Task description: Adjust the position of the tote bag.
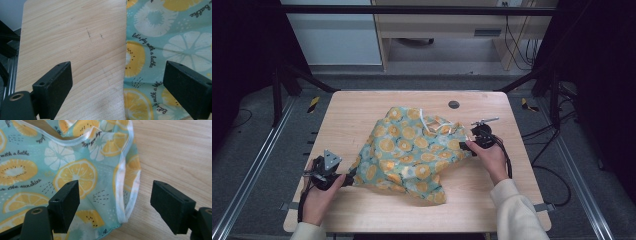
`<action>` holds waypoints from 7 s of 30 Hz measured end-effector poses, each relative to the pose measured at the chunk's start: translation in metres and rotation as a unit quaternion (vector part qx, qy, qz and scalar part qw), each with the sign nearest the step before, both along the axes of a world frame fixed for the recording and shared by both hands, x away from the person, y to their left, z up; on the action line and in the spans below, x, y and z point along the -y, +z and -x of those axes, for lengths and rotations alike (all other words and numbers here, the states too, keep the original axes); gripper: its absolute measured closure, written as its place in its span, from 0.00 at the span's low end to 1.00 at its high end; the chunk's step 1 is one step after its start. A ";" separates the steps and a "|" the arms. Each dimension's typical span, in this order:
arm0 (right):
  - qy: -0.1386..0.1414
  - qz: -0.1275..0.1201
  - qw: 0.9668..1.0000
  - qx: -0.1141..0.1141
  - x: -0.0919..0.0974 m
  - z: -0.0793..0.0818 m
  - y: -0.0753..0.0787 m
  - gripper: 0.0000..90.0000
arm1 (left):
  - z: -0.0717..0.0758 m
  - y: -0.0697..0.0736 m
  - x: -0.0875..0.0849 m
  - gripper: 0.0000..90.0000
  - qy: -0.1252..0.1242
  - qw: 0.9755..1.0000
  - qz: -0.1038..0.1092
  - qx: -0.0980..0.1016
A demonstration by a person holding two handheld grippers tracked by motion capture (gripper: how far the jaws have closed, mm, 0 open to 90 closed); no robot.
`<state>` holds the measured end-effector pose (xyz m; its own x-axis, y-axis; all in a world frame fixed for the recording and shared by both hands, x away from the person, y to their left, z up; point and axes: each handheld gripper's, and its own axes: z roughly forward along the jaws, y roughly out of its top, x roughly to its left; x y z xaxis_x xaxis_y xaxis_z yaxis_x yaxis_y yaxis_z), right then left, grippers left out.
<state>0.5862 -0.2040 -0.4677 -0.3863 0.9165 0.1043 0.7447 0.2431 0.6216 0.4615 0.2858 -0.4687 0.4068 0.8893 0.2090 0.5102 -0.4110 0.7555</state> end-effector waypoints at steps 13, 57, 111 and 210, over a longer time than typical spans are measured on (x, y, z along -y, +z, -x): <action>0.001 -0.003 1.000 -0.019 -0.002 0.003 -0.006 0.32 | 0.000 0.000 0.000 0.10 0.000 1.000 -0.003 0.001; 0.027 -0.010 1.000 -0.011 -0.008 0.013 -0.008 0.97 | 0.000 0.001 0.000 0.10 0.002 1.000 -0.001 0.003; 0.185 -0.045 0.974 0.123 -0.079 0.066 0.093 1.00 | -0.122 0.061 0.095 0.06 -0.063 0.997 0.020 -0.036; 0.131 -0.054 0.971 0.191 -0.008 0.068 0.110 1.00 | -0.083 0.079 0.082 1.00 -0.095 0.991 0.088 0.030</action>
<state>0.5184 -0.1958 -0.3576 -0.6338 0.7735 -0.0024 0.3770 0.3116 0.8722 0.5450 0.2039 -0.3894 0.5617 0.8228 0.0866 0.3880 -0.3544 0.8508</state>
